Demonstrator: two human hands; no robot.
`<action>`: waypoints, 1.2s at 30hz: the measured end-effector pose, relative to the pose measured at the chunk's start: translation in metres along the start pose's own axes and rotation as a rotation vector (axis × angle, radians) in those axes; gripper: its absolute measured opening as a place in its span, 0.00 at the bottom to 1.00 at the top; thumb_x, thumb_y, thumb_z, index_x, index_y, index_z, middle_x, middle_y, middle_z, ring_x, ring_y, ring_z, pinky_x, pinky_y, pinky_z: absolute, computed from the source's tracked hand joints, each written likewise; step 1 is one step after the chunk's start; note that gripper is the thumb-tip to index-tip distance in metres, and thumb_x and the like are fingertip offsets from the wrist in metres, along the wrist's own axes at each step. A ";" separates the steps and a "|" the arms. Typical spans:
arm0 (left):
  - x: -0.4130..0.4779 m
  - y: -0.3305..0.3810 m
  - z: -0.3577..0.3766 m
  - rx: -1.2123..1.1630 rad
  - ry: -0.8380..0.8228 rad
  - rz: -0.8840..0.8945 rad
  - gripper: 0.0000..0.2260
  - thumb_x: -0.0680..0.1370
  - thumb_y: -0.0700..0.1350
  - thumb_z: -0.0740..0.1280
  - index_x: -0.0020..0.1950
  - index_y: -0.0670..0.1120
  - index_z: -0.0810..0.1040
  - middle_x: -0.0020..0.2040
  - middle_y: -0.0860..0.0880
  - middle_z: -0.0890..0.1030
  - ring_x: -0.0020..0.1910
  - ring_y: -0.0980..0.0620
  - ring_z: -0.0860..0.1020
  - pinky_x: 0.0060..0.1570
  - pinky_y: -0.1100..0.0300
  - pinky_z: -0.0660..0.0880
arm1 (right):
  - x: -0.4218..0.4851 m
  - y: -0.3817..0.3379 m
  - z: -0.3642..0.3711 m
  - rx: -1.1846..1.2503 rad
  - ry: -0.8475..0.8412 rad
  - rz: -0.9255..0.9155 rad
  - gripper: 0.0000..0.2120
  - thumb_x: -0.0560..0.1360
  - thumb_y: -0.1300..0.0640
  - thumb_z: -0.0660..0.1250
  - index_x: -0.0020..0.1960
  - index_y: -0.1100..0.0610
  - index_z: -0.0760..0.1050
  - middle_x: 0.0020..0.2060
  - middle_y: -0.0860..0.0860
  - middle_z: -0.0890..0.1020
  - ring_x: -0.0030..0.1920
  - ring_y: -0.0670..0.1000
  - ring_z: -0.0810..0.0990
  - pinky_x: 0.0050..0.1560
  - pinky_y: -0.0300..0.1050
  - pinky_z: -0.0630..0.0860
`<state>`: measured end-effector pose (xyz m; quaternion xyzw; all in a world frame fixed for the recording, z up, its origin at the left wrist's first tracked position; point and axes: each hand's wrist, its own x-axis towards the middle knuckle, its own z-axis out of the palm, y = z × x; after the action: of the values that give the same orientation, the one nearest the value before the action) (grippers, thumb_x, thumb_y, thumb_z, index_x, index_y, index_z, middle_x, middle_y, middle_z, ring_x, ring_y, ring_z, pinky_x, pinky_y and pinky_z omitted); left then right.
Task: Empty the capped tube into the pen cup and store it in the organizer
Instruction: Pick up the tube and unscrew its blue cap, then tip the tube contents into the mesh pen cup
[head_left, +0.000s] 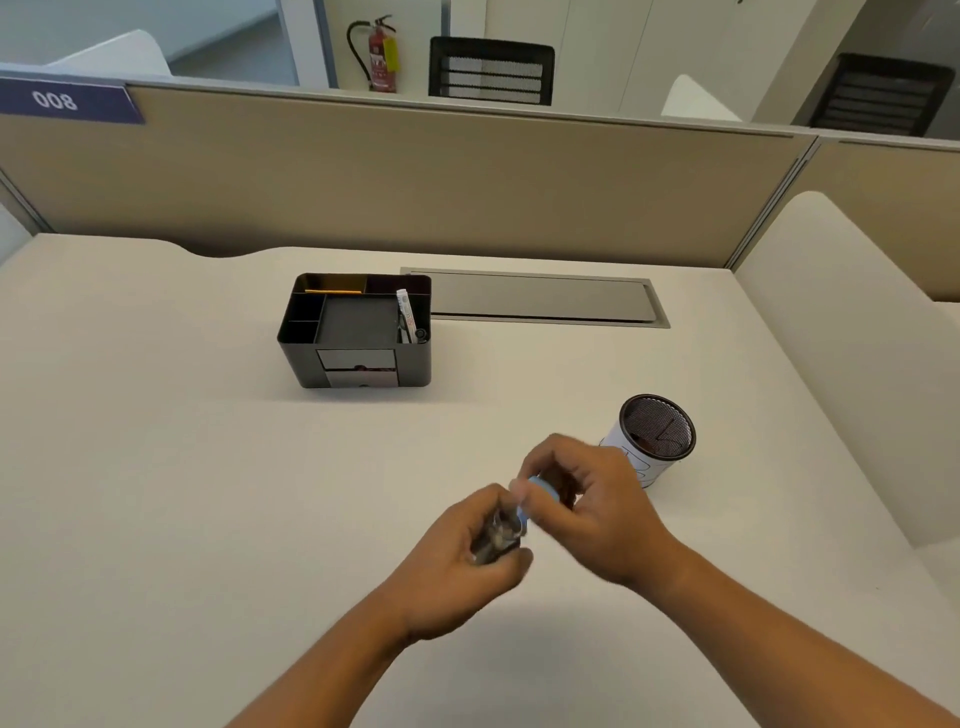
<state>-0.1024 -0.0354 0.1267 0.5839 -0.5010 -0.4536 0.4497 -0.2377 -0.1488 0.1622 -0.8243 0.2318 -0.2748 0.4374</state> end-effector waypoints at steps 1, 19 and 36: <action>0.001 -0.002 -0.003 -0.009 0.007 -0.018 0.07 0.71 0.47 0.64 0.49 0.51 0.72 0.39 0.46 0.73 0.37 0.53 0.69 0.39 0.56 0.70 | -0.001 0.008 0.000 0.058 0.066 0.058 0.07 0.72 0.49 0.69 0.39 0.50 0.77 0.27 0.55 0.81 0.26 0.50 0.72 0.27 0.43 0.71; 0.066 -0.025 0.003 0.211 0.284 -0.087 0.12 0.74 0.44 0.74 0.52 0.57 0.76 0.48 0.61 0.80 0.46 0.68 0.77 0.43 0.75 0.73 | -0.062 0.138 0.018 0.128 0.110 0.595 0.14 0.77 0.50 0.70 0.34 0.53 0.75 0.20 0.52 0.77 0.20 0.47 0.74 0.22 0.35 0.71; 0.193 0.029 0.057 0.638 -0.017 0.153 0.12 0.72 0.43 0.74 0.54 0.50 0.83 0.50 0.49 0.77 0.46 0.51 0.75 0.43 0.62 0.69 | -0.066 0.147 0.014 0.115 0.073 0.527 0.15 0.72 0.44 0.71 0.37 0.56 0.77 0.32 0.57 0.85 0.26 0.48 0.75 0.31 0.48 0.76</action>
<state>-0.1466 -0.2335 0.1297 0.6522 -0.6639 -0.2435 0.2730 -0.2984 -0.1739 0.0142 -0.6989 0.4377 -0.1937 0.5314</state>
